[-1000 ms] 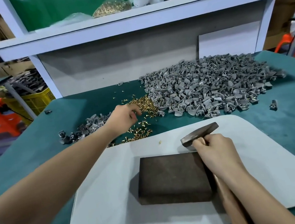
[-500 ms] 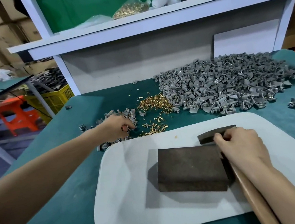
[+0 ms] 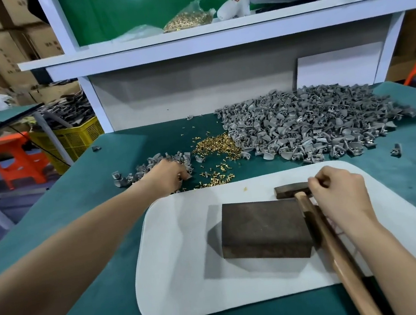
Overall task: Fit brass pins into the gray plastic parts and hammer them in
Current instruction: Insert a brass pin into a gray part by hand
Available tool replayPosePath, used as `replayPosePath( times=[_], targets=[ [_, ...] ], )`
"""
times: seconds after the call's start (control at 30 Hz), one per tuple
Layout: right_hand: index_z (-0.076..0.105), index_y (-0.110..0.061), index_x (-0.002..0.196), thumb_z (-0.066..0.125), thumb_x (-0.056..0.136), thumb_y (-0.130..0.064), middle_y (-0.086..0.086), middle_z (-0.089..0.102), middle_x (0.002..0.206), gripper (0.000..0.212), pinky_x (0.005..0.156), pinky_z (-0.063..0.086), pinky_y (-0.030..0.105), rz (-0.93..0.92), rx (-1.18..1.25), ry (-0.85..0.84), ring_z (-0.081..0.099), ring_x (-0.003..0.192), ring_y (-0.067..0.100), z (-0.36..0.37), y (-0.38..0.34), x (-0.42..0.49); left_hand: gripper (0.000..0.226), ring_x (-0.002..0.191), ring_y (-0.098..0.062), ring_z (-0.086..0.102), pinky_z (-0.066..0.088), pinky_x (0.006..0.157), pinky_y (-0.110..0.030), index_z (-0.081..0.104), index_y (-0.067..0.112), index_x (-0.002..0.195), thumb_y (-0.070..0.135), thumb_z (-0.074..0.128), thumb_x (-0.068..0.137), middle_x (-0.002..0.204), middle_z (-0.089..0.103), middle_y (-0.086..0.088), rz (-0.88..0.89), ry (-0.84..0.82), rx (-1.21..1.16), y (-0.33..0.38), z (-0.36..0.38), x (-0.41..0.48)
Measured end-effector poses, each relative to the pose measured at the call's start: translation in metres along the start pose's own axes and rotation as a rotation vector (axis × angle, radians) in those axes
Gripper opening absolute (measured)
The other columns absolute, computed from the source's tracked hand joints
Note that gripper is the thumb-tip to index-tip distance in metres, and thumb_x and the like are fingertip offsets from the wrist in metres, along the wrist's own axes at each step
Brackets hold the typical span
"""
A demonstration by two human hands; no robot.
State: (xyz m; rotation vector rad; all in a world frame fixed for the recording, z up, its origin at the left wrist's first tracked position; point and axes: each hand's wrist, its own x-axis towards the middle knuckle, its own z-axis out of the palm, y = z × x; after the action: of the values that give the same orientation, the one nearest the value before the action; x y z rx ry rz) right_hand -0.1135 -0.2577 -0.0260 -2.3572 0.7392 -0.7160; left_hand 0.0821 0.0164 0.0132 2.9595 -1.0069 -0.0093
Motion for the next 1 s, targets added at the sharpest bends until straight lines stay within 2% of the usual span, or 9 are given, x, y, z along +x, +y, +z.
replayPosePath(
  times=[0.17, 0.27, 0.37, 0.43, 0.53, 0.63, 0.77, 0.9, 1.0],
  targets=[
    [0.057, -0.021, 0.071, 0.058, 0.087, -0.024, 0.012, 0.065, 0.077, 0.017, 0.065, 0.035, 0.029, -0.034, 0.02, -0.028, 0.053, 0.073, 0.029, 0.005, -0.003, -0.004, 0.043, 0.086, -0.028, 0.063, 0.054, 0.076, -0.04, 0.06, 0.017, 0.117, -0.008, 0.043, 0.085, 0.097, 0.067, -0.012, -0.046, 0.017, -0.038, 0.0, 0.001, -0.007],
    [0.058, -0.02, 0.07, 0.057, 0.087, -0.023, 0.011, 0.065, 0.075, 0.017, 0.064, 0.034, 0.029, -0.032, 0.042, -0.002, 0.054, 0.073, 0.03, 0.003, -0.004, -0.005, 0.037, 0.08, -0.026, 0.065, 0.053, 0.073, -0.035, 0.061, 0.013, 0.112, -0.008, 0.046, 0.085, 0.086, 0.071, -0.01, -0.03, 0.156, -0.175, 0.012, -0.004, -0.013],
    [0.058, -0.021, 0.069, 0.058, 0.087, -0.022, 0.007, 0.065, 0.071, 0.018, 0.064, 0.033, 0.028, -0.055, 0.105, 0.036, 0.054, 0.072, 0.026, -0.001, -0.011, -0.007, 0.027, 0.073, -0.018, 0.064, 0.05, 0.071, -0.021, 0.063, 0.016, 0.106, -0.002, 0.056, 0.087, 0.079, 0.07, -0.005, -0.018, 0.378, -0.536, 0.043, -0.015, -0.03],
    [0.058, -0.023, 0.068, 0.061, 0.087, -0.021, 0.001, 0.066, 0.069, 0.019, 0.061, 0.037, 0.027, -0.104, 0.246, 0.033, 0.056, 0.066, 0.013, -0.005, -0.018, -0.011, 0.03, 0.074, -0.013, 0.064, 0.051, 0.076, -0.018, 0.063, 0.027, 0.1, 0.001, 0.063, 0.085, 0.08, 0.068, 0.001, 0.041, 0.43, -0.858, 0.072, -0.021, -0.049],
    [0.066, -0.03, 0.088, 0.066, 0.086, -0.017, -0.006, 0.07, 0.083, 0.013, 0.07, 0.046, 0.014, -0.251, 0.56, -0.167, 0.062, 0.077, -0.003, -0.012, -0.033, -0.021, 0.038, 0.074, -0.005, 0.064, 0.051, 0.075, -0.016, 0.061, 0.036, 0.097, 0.0, 0.066, 0.084, 0.08, 0.068, 0.003, 0.245, 0.422, -1.102, 0.117, -0.015, -0.073],
    [0.063, -0.031, 0.112, 0.071, 0.082, -0.015, -0.006, 0.073, 0.099, 0.035, 0.091, 0.047, 0.03, -0.36, 0.647, -0.418, 0.065, 0.099, 0.006, -0.012, -0.043, -0.031, 0.034, 0.077, -0.006, 0.062, 0.049, 0.079, -0.021, 0.062, 0.028, 0.097, -0.004, 0.063, 0.085, 0.078, 0.064, 0.004, 0.253, 0.423, -1.246, 0.146, 0.002, -0.083],
    [0.068, -0.03, 0.095, 0.075, 0.076, -0.009, -0.007, 0.073, 0.084, 0.029, 0.091, 0.049, 0.041, -0.396, 0.593, -0.41, 0.067, 0.087, 0.009, -0.011, -0.048, -0.038, 0.029, 0.083, -0.006, 0.063, 0.049, 0.083, -0.02, 0.064, 0.022, 0.096, -0.005, 0.063, 0.085, 0.082, 0.065, 0.001, 0.155, 0.462, -1.364, 0.149, 0.013, -0.086],
    [0.067, -0.029, 0.086, 0.08, 0.069, -0.015, -0.009, 0.072, 0.079, 0.026, 0.083, 0.049, 0.032, -0.39, 0.616, -0.425, 0.066, 0.078, 0.007, -0.011, -0.052, -0.042, 0.028, 0.082, -0.006, 0.063, 0.048, 0.084, -0.018, 0.065, 0.02, 0.099, -0.004, 0.065, 0.084, 0.082, 0.066, 0.0, 0.118, 0.455, -1.402, 0.148, 0.014, -0.085],
    [0.066, -0.026, 0.085, 0.08, 0.07, -0.009, -0.011, 0.072, 0.081, 0.027, 0.084, 0.049, 0.027, -0.374, 0.646, -0.438, 0.067, 0.08, 0.006, -0.008, -0.054, -0.044, 0.03, 0.079, -0.007, 0.062, 0.049, 0.08, -0.018, 0.064, 0.02, 0.1, -0.004, 0.066, 0.083, 0.083, 0.066, 0.0, 0.113, 0.441, -1.446, 0.147, 0.015, -0.086]
  ],
)
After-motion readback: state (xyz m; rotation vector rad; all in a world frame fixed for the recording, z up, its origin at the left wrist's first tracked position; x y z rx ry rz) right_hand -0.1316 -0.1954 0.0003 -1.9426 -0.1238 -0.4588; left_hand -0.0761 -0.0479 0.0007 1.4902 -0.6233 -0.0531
